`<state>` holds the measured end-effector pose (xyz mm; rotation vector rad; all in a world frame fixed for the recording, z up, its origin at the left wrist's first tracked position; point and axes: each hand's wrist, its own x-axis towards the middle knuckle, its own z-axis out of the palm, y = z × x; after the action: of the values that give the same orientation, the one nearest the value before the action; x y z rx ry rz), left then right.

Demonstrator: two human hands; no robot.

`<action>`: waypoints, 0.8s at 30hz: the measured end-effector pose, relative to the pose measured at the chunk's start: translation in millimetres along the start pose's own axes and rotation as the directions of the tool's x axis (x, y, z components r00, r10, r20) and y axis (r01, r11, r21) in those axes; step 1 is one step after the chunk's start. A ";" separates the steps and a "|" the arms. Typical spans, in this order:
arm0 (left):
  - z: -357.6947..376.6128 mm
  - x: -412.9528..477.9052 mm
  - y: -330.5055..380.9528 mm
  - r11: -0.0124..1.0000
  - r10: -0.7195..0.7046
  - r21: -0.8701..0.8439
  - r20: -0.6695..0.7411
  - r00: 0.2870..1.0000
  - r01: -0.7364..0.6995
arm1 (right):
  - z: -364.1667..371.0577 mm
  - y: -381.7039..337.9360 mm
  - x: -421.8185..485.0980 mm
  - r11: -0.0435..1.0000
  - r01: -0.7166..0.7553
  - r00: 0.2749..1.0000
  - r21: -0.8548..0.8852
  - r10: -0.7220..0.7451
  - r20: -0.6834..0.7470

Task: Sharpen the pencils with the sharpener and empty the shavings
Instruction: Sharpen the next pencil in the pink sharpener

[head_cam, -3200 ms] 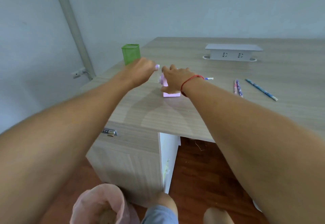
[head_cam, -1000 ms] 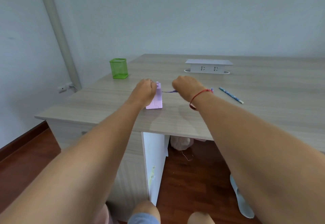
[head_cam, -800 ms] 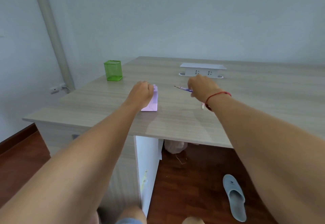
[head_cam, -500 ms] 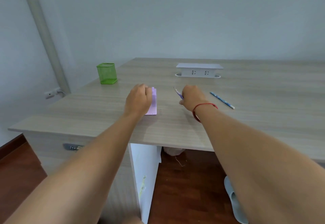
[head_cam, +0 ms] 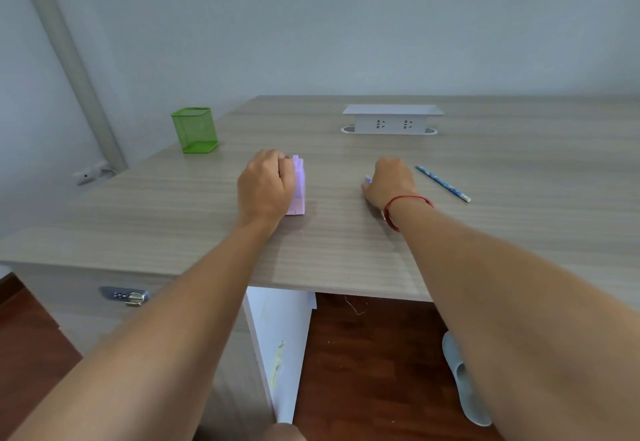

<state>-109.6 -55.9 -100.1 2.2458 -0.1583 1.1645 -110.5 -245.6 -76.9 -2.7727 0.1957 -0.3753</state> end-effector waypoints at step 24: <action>-7.6 3.4 4.8 0.998 -0.055 -0.032 0.105 0.993 0.059 | -20.8 8.6 -16.0 0.988 -0.120 0.992 -0.100 0.117 -0.038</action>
<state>-114.7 -55.0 -92.0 2.2656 -0.1540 1.0079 -132.3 -257.1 -64.7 -2.8390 0.3962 -0.3889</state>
